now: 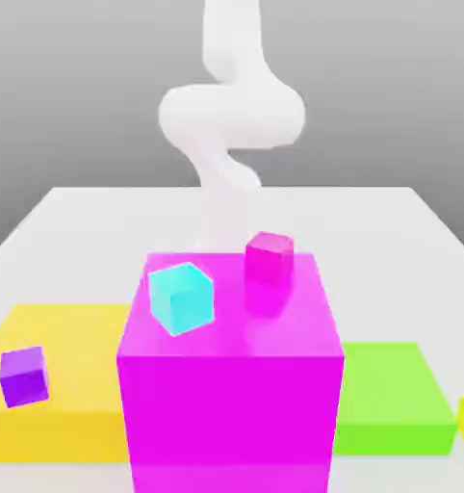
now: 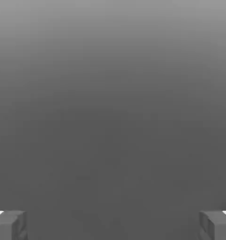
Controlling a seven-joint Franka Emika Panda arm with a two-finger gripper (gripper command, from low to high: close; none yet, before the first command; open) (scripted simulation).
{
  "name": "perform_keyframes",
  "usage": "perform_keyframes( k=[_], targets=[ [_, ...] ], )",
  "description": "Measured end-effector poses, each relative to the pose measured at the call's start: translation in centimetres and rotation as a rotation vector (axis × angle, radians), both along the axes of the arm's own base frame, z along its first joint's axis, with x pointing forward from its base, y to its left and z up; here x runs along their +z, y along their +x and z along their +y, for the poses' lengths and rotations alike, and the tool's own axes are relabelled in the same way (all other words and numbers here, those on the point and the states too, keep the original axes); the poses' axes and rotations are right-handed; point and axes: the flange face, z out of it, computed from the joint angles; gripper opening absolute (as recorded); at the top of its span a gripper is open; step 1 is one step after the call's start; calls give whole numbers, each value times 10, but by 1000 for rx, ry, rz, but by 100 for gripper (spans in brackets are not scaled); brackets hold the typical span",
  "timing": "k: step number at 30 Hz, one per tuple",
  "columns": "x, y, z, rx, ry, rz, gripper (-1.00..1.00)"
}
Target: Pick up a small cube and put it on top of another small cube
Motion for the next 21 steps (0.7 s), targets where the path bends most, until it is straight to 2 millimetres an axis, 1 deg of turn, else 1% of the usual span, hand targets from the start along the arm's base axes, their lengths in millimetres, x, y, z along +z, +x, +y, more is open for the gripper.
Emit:
perform_keyframes(
  k=[2, 5, 8, 11, 14, 16, 18, 20, 21],
  targets=[
    [-27, 25, 20, 105, -38, 50, 0],
    [-69, 55, 52, 256, -93, 117, 0],
    [-115, 78, 88, 406, -151, 179, 0],
    [-163, 93, 126, 558, -210, 237, 0],
    [-214, 100, 165, 711, -271, 291, 0],
    [-248, 101, 190, 813, -314, 326, 0],
    [-284, 95, 221, 927, -360, 358, 0],
    [-320, 85, 250, 1042, -407, 388, 0],
    [-338, 81, 259, 1089, -429, 404, 0]
  ],
)
